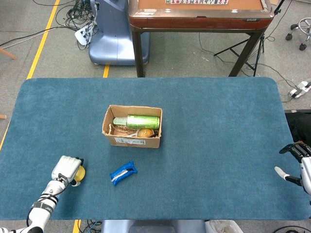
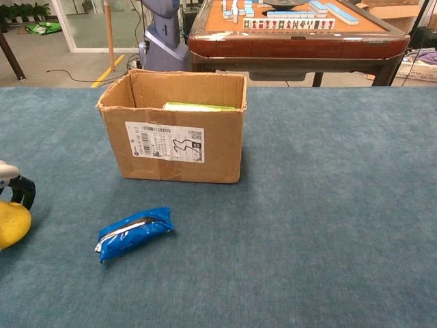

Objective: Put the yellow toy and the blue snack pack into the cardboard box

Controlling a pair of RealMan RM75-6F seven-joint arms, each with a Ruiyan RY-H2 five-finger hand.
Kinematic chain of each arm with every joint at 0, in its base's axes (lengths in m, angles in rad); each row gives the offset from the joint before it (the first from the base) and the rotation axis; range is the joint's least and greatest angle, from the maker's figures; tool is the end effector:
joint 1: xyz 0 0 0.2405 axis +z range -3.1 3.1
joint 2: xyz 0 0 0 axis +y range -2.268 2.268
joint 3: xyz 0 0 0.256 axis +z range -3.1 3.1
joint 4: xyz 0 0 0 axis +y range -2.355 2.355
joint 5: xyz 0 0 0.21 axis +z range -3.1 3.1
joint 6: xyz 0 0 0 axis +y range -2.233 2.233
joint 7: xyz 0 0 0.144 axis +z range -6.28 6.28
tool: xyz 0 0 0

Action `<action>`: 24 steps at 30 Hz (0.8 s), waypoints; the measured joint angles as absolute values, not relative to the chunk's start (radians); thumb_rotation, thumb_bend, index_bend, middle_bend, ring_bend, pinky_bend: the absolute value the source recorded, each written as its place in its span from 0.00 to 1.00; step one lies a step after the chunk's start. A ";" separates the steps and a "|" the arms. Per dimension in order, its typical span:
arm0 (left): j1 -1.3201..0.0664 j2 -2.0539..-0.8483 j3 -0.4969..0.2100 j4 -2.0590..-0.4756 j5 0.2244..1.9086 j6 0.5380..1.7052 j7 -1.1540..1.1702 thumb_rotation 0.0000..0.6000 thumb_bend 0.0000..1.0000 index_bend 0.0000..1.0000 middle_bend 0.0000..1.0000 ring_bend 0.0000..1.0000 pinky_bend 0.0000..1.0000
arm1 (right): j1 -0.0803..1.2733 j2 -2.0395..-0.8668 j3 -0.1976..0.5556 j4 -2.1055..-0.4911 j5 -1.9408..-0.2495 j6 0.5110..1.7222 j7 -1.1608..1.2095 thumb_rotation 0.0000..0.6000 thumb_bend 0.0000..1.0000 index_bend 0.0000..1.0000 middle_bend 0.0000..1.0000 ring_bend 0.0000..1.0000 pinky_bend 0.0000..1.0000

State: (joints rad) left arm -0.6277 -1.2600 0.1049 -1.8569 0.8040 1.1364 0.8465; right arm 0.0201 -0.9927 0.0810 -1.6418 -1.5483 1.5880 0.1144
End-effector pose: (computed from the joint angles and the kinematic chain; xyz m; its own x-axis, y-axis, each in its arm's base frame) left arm -0.2407 0.2533 0.0426 0.7345 0.4395 0.5170 0.6520 -0.2460 -0.7172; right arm -0.3080 -0.1665 0.2109 0.3783 0.1067 0.9195 -0.9242 -0.0132 0.3817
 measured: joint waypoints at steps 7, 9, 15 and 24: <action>-0.624 -1.250 0.103 -1.873 0.801 1.150 0.845 1.00 0.13 0.56 0.54 0.58 0.87 | 0.019 -0.992 0.082 -1.642 -1.548 1.590 0.116 1.00 0.09 0.46 0.41 0.30 0.48; -0.624 -1.240 0.101 -1.887 0.800 1.154 0.845 1.00 0.13 0.56 0.54 0.58 0.87 | 0.019 -0.992 0.082 -1.641 -1.548 1.591 0.117 1.00 0.09 0.46 0.41 0.30 0.48; -0.633 -1.174 0.085 -1.949 0.784 1.167 0.844 1.00 0.13 0.56 0.54 0.59 0.87 | 0.018 -0.991 0.080 -1.642 -1.555 1.594 0.119 1.00 0.09 0.46 0.41 0.30 0.48; -0.660 -1.066 0.024 -2.067 0.778 1.203 0.832 1.00 0.13 0.56 0.55 0.59 0.87 | 0.016 -0.991 0.078 -1.641 -1.560 1.599 0.120 1.00 0.09 0.46 0.41 0.30 0.48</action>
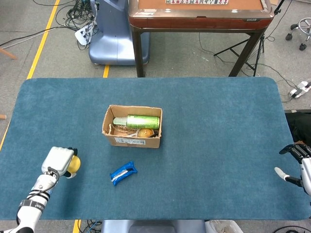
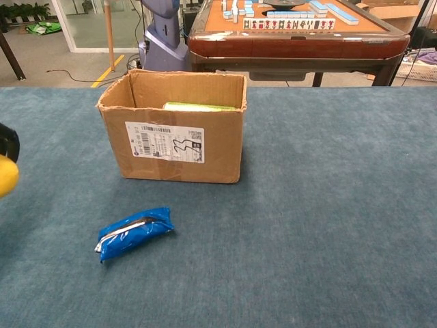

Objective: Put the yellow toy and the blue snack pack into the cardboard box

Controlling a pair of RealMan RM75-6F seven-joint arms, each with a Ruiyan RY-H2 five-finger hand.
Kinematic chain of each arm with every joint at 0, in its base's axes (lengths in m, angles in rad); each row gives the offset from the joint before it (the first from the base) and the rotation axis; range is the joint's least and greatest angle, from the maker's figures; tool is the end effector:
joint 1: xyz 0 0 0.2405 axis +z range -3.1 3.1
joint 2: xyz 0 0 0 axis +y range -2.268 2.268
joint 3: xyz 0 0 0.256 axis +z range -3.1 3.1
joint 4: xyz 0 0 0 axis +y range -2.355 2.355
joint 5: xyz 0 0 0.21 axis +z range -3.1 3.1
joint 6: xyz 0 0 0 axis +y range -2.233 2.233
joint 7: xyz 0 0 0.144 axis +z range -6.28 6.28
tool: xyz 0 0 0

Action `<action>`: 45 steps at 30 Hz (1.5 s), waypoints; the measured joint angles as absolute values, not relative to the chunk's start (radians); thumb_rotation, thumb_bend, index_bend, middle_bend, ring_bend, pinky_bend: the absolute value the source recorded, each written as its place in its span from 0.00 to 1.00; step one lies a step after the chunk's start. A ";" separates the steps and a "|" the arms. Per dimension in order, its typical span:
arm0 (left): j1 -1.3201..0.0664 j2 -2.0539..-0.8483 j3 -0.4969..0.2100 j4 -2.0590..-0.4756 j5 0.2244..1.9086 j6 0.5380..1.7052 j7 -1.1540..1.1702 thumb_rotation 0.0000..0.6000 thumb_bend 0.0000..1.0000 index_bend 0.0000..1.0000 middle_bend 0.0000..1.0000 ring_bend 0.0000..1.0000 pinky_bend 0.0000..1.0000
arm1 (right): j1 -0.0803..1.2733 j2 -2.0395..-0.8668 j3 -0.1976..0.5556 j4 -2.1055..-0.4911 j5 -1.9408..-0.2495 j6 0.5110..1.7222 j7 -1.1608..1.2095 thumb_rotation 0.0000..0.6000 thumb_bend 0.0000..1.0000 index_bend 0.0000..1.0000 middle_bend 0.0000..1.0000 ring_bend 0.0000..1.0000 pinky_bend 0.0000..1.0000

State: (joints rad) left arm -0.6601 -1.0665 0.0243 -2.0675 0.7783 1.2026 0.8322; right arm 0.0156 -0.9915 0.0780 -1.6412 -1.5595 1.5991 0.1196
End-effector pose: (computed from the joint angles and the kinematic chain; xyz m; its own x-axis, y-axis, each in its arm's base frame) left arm -0.2013 0.2672 0.1012 0.7087 0.3536 0.6105 0.6913 -0.1753 -0.7010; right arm -0.3070 -0.1643 0.2115 0.3750 0.1117 0.9203 -0.9249 -0.0213 0.3795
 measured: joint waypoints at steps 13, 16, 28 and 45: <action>-0.795 -0.971 -0.129 -2.148 0.645 1.192 0.839 1.00 0.13 0.58 0.56 0.60 0.88 | 0.018 -0.989 0.079 -1.641 -1.556 1.593 0.127 1.00 0.09 0.46 0.41 0.30 0.48; -0.836 -0.967 -0.151 -2.152 0.593 1.189 0.869 1.00 0.13 0.58 0.57 0.60 0.88 | 0.017 -0.987 0.079 -1.640 -1.555 1.594 0.133 1.00 0.09 0.46 0.41 0.30 0.48; -0.994 -1.029 -0.245 -2.122 0.487 1.227 0.941 1.00 0.13 0.58 0.57 0.61 0.88 | 0.022 -0.984 0.077 -1.638 -1.557 1.583 0.140 1.00 0.09 0.46 0.41 0.30 0.48; -1.181 -1.215 -0.251 -1.970 0.388 1.204 1.053 1.00 0.13 0.54 0.57 0.61 0.88 | 0.030 -0.988 0.068 -1.642 -1.566 1.568 0.123 1.00 0.09 0.46 0.41 0.30 0.48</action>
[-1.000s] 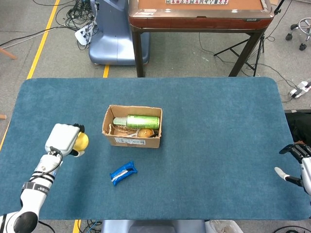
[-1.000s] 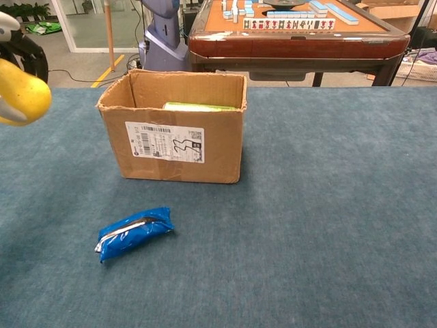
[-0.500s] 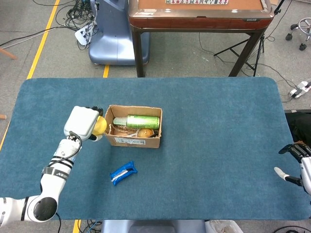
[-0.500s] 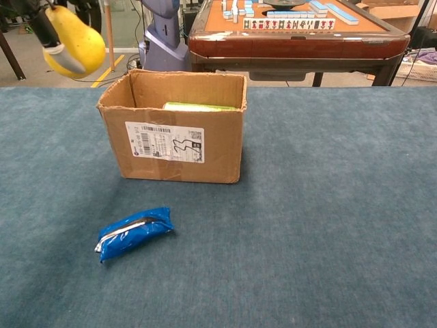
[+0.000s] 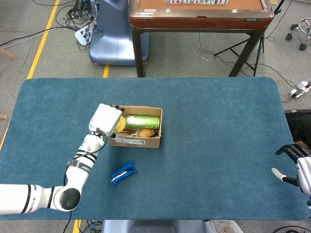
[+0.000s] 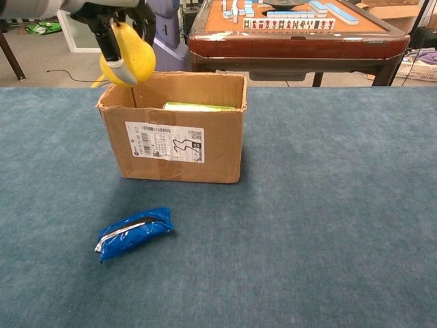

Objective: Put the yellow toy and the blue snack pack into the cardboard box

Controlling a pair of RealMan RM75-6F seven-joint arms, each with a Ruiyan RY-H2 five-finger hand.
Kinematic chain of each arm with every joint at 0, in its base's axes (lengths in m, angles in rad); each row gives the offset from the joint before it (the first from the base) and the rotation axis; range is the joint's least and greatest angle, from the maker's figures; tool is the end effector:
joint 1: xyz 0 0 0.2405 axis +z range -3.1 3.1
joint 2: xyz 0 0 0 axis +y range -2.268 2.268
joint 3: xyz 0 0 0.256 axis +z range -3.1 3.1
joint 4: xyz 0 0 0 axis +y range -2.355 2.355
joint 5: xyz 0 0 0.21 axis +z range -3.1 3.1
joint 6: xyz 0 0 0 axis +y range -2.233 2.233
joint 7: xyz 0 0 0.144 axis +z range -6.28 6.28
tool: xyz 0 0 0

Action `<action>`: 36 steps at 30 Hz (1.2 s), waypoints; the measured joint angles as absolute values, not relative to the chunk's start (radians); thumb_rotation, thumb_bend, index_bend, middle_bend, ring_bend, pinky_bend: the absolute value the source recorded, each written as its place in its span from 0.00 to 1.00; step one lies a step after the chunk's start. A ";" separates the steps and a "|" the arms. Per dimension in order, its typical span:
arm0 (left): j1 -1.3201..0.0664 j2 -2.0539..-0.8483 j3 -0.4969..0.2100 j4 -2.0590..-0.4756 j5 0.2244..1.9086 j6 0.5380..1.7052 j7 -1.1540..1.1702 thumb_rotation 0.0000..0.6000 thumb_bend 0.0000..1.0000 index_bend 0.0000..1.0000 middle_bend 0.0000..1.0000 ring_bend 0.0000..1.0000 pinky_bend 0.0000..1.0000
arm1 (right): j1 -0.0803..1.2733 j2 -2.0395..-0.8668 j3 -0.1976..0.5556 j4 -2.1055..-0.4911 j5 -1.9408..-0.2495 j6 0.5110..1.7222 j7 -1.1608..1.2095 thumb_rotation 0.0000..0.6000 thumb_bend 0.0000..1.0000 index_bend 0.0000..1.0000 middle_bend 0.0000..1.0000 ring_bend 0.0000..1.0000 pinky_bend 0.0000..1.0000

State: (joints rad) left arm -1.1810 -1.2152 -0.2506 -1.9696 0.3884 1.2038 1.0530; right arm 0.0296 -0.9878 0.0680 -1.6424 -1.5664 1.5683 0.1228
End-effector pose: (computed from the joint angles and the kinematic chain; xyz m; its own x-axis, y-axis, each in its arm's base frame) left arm -0.0193 0.3655 0.0831 0.7501 0.0763 0.6569 0.6412 -0.3269 -0.6942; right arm -0.3067 -0.1671 0.2069 0.3756 0.0759 0.9237 -0.9247 -0.0359 0.3790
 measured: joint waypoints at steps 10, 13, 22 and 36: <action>-1.238 -1.264 -0.237 -1.915 0.332 1.191 1.079 1.00 0.09 0.04 0.09 0.38 0.79 | 0.031 -0.986 0.068 -1.641 -1.565 1.566 0.131 1.00 0.09 0.46 0.41 0.30 0.48; -1.238 -1.272 -0.239 -1.911 0.331 1.200 1.066 1.00 0.06 0.00 0.00 0.20 0.68 | 0.032 -0.986 0.066 -1.641 -1.568 1.566 0.131 1.00 0.09 0.46 0.41 0.30 0.48; -1.220 -1.283 -0.228 -1.919 0.424 1.234 1.009 1.00 0.06 0.00 0.00 0.11 0.58 | 0.034 -0.988 0.063 -1.642 -1.570 1.562 0.122 1.00 0.09 0.46 0.41 0.30 0.48; -1.134 -1.174 -0.143 -2.148 0.585 1.316 0.999 1.00 0.06 0.16 0.05 0.18 0.57 | 0.024 -0.985 0.064 -1.649 -1.568 1.581 0.118 1.00 0.09 0.46 0.41 0.30 0.48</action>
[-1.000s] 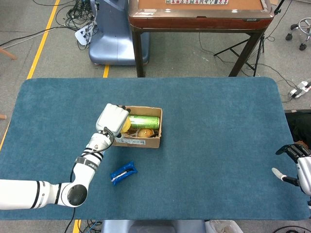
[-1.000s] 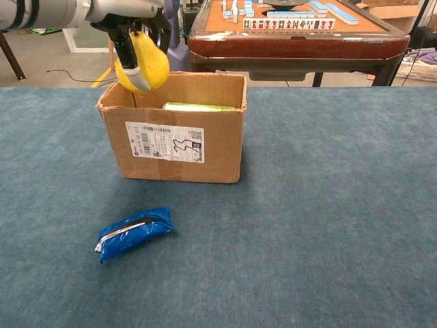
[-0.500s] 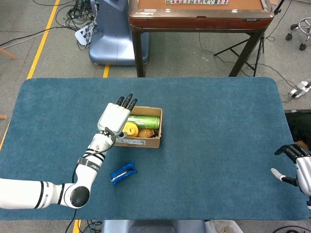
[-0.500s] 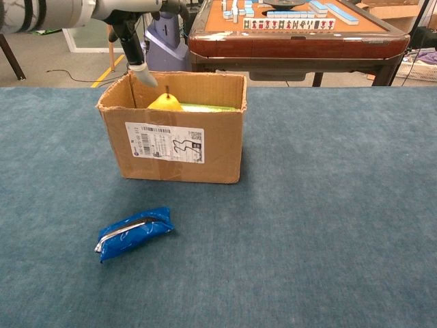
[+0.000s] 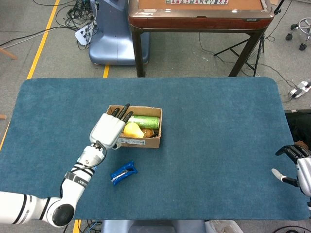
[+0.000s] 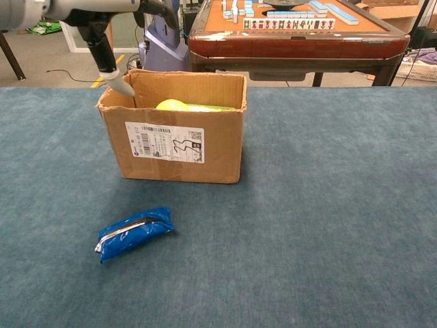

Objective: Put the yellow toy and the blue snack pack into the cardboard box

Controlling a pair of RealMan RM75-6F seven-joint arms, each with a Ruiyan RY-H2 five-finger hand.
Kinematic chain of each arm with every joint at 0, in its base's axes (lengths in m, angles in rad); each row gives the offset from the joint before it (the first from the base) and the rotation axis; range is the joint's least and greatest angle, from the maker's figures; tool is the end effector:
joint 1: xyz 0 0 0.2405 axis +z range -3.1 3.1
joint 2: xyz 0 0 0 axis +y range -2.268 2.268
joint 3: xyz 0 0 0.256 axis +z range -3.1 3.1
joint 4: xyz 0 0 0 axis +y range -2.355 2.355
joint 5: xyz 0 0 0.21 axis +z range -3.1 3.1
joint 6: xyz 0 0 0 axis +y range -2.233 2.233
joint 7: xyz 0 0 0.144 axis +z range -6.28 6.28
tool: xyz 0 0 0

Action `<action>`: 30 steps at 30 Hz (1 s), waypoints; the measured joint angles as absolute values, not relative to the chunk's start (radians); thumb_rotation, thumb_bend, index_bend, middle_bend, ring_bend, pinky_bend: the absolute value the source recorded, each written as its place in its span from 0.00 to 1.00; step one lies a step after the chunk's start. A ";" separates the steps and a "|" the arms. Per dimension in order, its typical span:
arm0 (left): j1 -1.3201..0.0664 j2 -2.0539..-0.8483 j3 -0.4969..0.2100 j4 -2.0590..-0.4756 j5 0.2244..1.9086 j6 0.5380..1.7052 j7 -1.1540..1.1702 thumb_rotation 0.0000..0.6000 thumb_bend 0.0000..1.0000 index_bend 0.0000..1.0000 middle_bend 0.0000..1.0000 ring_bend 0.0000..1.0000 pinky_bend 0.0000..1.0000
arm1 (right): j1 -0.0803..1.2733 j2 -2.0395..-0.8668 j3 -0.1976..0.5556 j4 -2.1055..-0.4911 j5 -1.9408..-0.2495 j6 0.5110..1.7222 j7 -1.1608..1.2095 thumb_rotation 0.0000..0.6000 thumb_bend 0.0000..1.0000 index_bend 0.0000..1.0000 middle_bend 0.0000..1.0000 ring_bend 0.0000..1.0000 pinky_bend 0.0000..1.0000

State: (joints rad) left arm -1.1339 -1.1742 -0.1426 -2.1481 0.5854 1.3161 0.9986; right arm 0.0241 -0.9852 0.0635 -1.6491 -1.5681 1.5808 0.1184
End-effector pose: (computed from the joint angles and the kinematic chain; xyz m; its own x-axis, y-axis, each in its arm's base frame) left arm -0.0235 0.3211 0.0889 0.7380 0.0234 0.6744 0.6225 -0.4093 -0.6671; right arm -0.3059 -0.1643 0.2078 0.3759 0.0815 0.9231 -0.9246 -0.0332 0.3794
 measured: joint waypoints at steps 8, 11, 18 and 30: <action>-1.012 -1.094 -0.035 -2.290 0.758 1.386 0.972 1.00 0.06 0.18 0.07 0.18 0.57 | 0.011 -0.979 0.072 -1.649 -1.552 1.600 0.135 1.00 0.09 0.46 0.41 0.30 0.48; -0.968 -1.079 -0.002 -2.316 0.823 1.395 0.944 1.00 0.06 0.19 0.09 0.19 0.57 | 0.008 -0.977 0.075 -1.650 -1.545 1.604 0.138 1.00 0.09 0.46 0.41 0.30 0.48; -0.870 -1.057 0.082 -2.349 0.979 1.397 0.900 1.00 0.06 0.19 0.12 0.20 0.57 | 0.001 -0.972 0.080 -1.652 -1.533 1.610 0.148 1.00 0.09 0.46 0.41 0.30 0.48; -0.685 -1.052 0.197 -2.352 1.240 1.401 0.819 1.00 0.06 0.30 0.25 0.27 0.57 | -0.012 -0.963 0.088 -1.649 -1.523 1.627 0.174 1.00 0.09 0.46 0.41 0.30 0.48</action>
